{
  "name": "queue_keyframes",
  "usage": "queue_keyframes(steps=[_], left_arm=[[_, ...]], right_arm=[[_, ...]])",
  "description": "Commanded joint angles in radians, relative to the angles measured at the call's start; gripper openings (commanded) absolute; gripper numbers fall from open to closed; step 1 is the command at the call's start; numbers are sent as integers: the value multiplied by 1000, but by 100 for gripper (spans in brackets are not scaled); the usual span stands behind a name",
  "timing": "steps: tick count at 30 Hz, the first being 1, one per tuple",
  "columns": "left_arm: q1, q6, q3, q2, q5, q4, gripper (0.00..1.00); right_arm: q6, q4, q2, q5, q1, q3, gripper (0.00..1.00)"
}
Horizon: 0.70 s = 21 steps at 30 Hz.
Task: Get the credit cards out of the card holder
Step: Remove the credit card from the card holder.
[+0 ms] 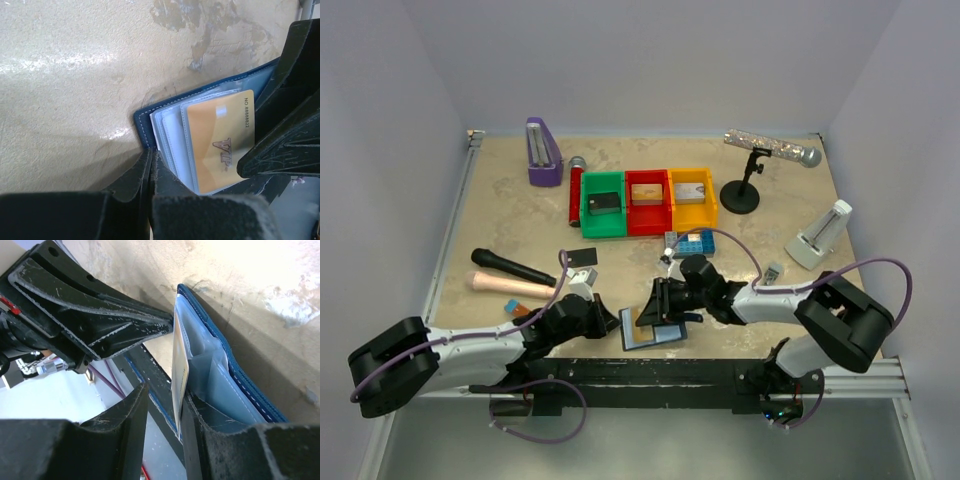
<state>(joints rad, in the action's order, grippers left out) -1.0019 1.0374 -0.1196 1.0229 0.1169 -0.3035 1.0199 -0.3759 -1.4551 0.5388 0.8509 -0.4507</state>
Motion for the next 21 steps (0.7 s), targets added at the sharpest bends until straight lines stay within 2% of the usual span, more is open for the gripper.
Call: queue_keyframes(steps=[1,8,11,14,21], left_arm=[[-3,6,11,8,29,-3,0],[-3,9,15,-27,20,-29,0],[-1,9,24,-55,-3,-89,13],[-3,10,23,-53,-35,-144,21],[-3,6,6,29,-91,-239,20]], right_arm=[[-44,57,48,-22,5,-36,34],[-73,127,73,-39,5,-52,34],[-67,118,64,-39,5,-52,34],[-61,103,52,-36,5,-49,34],[-52,78,33,-31,5,-51,34]])
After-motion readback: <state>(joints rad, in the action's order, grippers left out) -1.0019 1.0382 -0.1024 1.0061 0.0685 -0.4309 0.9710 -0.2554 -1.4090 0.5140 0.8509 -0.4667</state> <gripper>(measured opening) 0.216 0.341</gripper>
